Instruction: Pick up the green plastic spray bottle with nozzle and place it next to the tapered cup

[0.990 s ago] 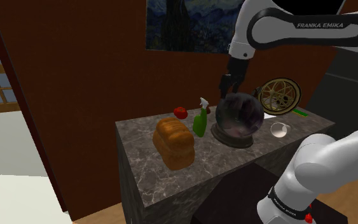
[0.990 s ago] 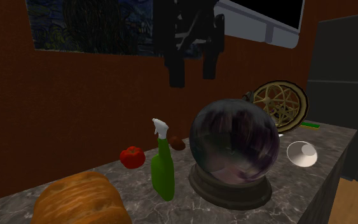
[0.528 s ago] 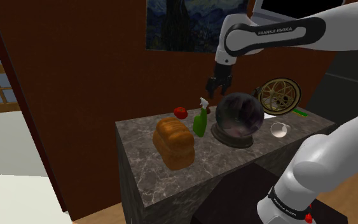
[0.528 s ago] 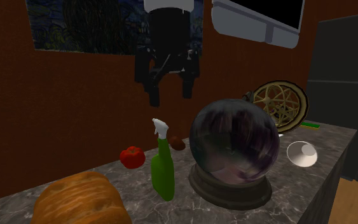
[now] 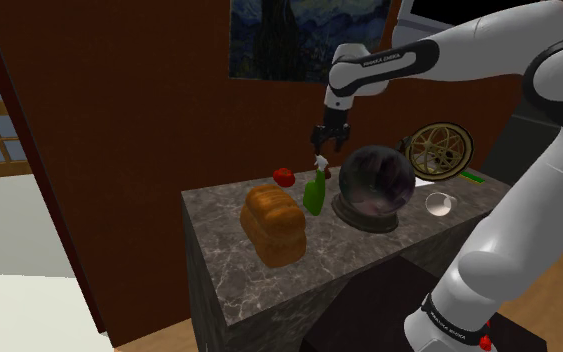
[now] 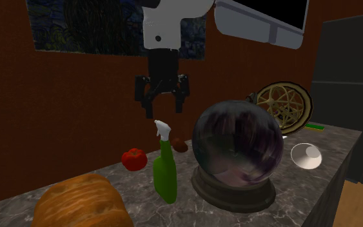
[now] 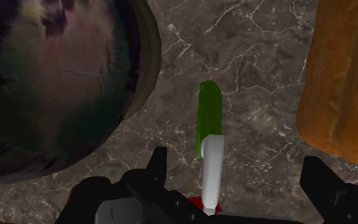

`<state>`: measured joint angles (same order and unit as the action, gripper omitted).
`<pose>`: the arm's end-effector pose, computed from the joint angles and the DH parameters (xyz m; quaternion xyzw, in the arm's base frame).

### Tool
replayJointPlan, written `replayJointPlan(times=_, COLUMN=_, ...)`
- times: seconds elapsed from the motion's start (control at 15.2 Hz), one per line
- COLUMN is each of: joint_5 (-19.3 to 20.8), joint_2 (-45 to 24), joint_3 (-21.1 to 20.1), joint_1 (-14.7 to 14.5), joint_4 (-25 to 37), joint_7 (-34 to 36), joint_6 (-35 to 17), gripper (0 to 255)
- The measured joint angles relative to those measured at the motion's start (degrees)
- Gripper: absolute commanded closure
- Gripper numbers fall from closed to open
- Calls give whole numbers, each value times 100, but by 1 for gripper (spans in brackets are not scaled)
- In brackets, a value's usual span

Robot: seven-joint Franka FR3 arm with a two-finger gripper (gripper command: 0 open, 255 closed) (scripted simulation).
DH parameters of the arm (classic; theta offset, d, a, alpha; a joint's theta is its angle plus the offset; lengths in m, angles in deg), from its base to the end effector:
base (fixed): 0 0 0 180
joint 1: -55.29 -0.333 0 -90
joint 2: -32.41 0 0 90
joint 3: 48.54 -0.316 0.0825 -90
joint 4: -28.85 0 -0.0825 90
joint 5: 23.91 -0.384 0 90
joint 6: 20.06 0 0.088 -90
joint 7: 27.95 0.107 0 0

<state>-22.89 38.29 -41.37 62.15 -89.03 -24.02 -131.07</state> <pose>0.5066 -0.1294 0.4795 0.9883 -0.1525 -0.0091 0.0011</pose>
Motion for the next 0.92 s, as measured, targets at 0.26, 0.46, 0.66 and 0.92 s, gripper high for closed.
replayJointPlan(times=0.26, joint_5=-124, joint_2=-453, joint_3=93, joint_1=74, joint_4=210, joint_7=-29, joint_6=-192, gripper=0)
replayJointPlan(times=0.46, joint_5=-146, joint_2=-556, joint_3=97, joint_1=77, joint_4=86, joint_7=-33, joint_6=-415, gripper=0)
replayJointPlan(times=0.66, joint_5=-154, joint_2=-600, joint_3=93, joint_1=73, joint_4=-83, joint_7=-29, joint_6=-626, gripper=0)
replayJointPlan(times=0.92, joint_5=-159, joint_2=-626, joint_3=95, joint_1=76, joint_4=-102, joint_7=-37, joint_6=-674, gripper=0)
